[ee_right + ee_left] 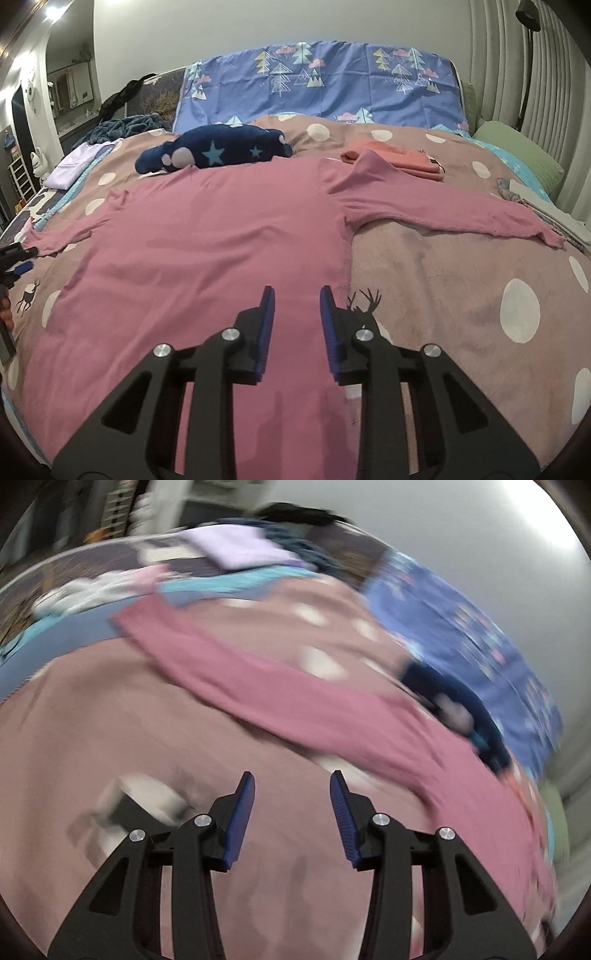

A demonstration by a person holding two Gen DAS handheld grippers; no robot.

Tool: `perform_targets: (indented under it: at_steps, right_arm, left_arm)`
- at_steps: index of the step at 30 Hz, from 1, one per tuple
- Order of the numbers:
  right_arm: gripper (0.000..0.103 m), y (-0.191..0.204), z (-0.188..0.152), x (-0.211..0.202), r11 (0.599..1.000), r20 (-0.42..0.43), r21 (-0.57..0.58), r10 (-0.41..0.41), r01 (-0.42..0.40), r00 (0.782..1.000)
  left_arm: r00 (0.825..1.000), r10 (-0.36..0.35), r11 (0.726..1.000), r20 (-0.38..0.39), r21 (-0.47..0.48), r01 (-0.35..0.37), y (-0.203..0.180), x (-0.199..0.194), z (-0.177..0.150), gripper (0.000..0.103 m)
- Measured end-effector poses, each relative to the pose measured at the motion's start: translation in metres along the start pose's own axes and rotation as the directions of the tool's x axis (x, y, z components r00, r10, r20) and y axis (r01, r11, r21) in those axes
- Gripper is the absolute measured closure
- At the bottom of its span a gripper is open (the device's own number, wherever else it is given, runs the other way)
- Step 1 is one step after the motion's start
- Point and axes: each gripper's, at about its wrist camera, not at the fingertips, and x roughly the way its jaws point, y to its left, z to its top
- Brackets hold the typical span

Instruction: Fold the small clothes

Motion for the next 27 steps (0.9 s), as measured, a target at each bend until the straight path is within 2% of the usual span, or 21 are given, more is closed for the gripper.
perform_targets:
  at_steps: [4,6,9,11,14,15,16,18,19,21,24,27]
  right_arm:
    - [0.07,0.0,0.001,0.006,1.0,-0.014,0.007,-0.02,0.02,1.0]
    - [0.067,0.001,0.002,0.009,1.0,-0.019,0.005,-0.027,0.027,0.999]
    - [0.064,0.005,0.004,0.013,0.999,-0.028,-0.005,-0.036,0.036,0.999]
    - [0.063,0.005,0.005,0.016,0.999,-0.034,-0.006,-0.043,0.043,0.999]
    - [0.062,0.006,0.006,0.02,0.999,-0.041,-0.009,-0.05,0.05,0.998]
    - [0.062,0.005,0.006,0.022,0.999,-0.042,-0.009,-0.053,0.052,0.998]
    - [0.061,0.005,0.006,0.023,0.999,-0.045,-0.009,-0.054,0.053,0.998]
    - [0.061,0.003,0.007,0.025,0.999,-0.047,-0.005,-0.054,0.054,0.997]
    - [0.061,0.002,0.007,0.025,0.999,-0.046,-0.001,-0.053,0.053,0.998]
    - [0.061,0.0,0.006,0.026,0.998,-0.043,0.005,-0.055,0.055,0.998]
    - [0.061,-0.004,0.006,0.03,0.998,-0.05,0.019,-0.055,0.056,0.997]
    - [0.061,-0.008,0.007,0.034,0.998,-0.05,0.041,-0.041,0.043,0.998]
  left_arm:
    - [1.0,0.012,0.986,0.011,-0.167,-0.009,0.053,0.027,0.041,0.056]
    - [1.0,-0.01,0.978,0.013,-0.21,0.013,0.068,0.039,0.052,0.055]
    - [1.0,0.016,0.959,0.012,-0.282,-0.012,0.092,0.062,0.07,0.055]
    - [0.999,-0.004,0.938,0.04,-0.347,0.018,0.11,0.074,0.079,0.055]
    - [0.997,-0.002,0.914,0.079,-0.403,0.034,0.122,0.077,0.091,0.065]
    - [0.996,0.013,0.914,0.087,-0.405,0.024,0.122,0.076,0.094,0.076]
    - [0.995,0.045,0.917,0.092,-0.398,-0.005,0.121,0.075,0.099,0.091]
    - [0.992,0.075,0.923,0.101,-0.384,-0.031,0.121,0.072,0.107,0.1]
    - [0.991,0.061,0.925,0.118,-0.38,-0.012,0.118,0.067,0.11,0.101]
    - [0.986,0.016,0.942,0.165,-0.334,0.041,0.099,0.054,0.114,0.101]
    - [0.975,-0.09,0.98,0.205,-0.158,0.124,0.036,0.031,0.122,0.101]
    - [0.954,-0.228,0.973,0.194,0.004,0.232,-0.033,0.011,0.114,0.101]
